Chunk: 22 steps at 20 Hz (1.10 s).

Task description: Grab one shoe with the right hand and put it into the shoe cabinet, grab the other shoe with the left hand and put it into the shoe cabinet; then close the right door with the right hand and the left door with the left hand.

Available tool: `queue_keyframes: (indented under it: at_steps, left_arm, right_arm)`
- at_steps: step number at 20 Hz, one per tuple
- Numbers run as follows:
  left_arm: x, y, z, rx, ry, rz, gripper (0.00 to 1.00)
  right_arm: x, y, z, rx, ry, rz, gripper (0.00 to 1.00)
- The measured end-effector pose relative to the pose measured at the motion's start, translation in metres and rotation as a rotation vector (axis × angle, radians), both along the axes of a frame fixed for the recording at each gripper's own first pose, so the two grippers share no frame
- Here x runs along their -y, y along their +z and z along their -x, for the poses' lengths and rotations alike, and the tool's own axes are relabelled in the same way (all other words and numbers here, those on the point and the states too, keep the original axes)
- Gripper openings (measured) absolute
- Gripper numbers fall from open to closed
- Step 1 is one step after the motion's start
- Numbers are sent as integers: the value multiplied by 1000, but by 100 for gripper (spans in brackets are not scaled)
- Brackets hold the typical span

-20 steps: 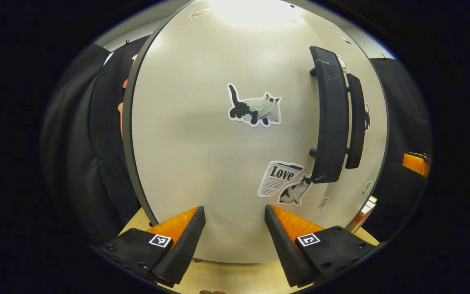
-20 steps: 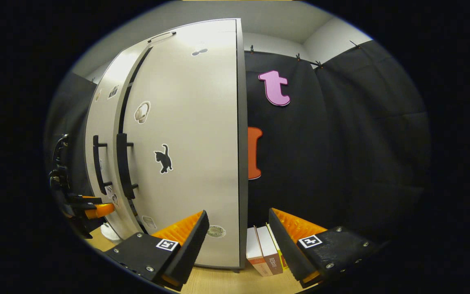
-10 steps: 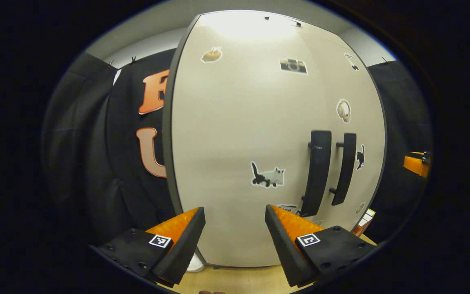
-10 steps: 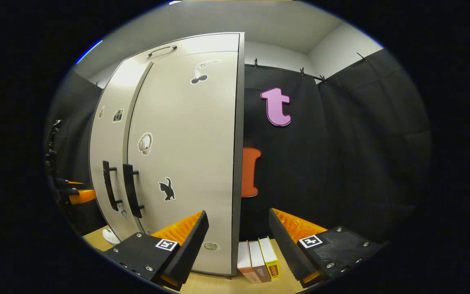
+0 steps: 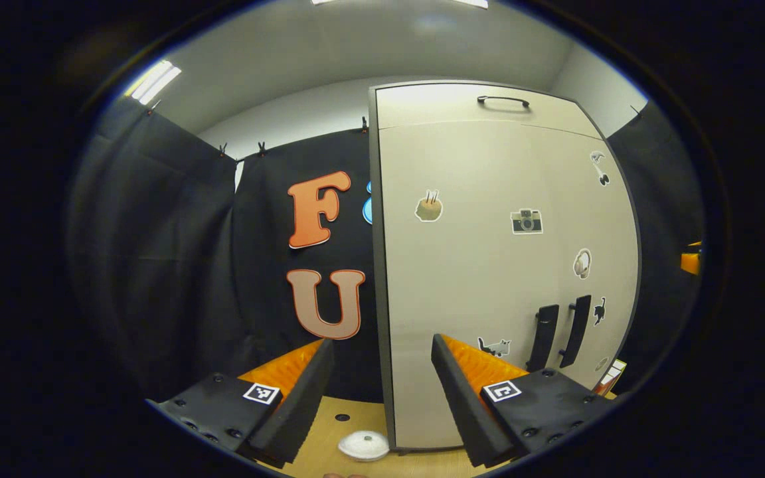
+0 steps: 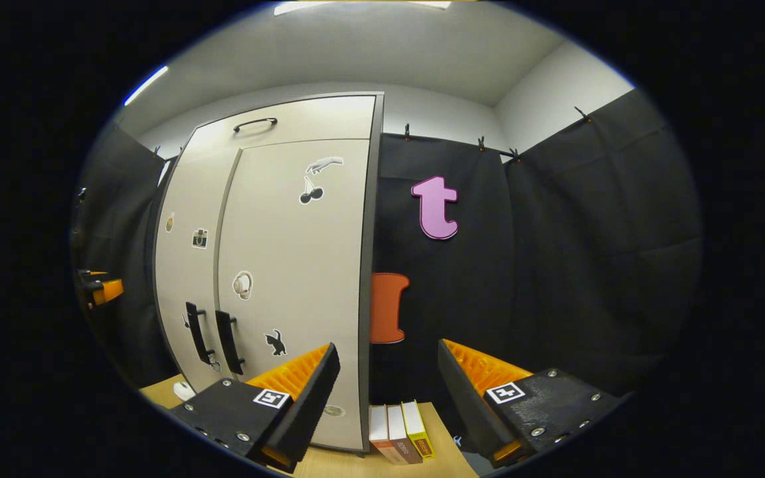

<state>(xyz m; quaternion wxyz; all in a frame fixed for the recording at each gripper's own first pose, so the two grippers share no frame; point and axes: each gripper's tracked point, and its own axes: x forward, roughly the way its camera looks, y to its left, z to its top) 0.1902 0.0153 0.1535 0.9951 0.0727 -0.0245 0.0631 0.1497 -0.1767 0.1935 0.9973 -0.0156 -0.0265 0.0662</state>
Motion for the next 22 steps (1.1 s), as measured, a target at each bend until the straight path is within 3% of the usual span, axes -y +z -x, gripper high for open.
queue_keyframes:
  at_steps: [5,10,16,22]
  left_arm:
    - [-20,-11,17,-39,-18,46,95]
    - [-51,-5,30,-28,-16,35,94]
    - [-73,1,42,-22,-51,11,95]
    - [-101,18,60,-19,-88,122,94]
  right_arm:
    - [-14,6,23,-6,5,9,92]
    - [-30,14,49,-18,27,-8,92]
    - [-28,27,89,-14,-36,9,92]
    - [-36,31,117,8,-57,-20,92]
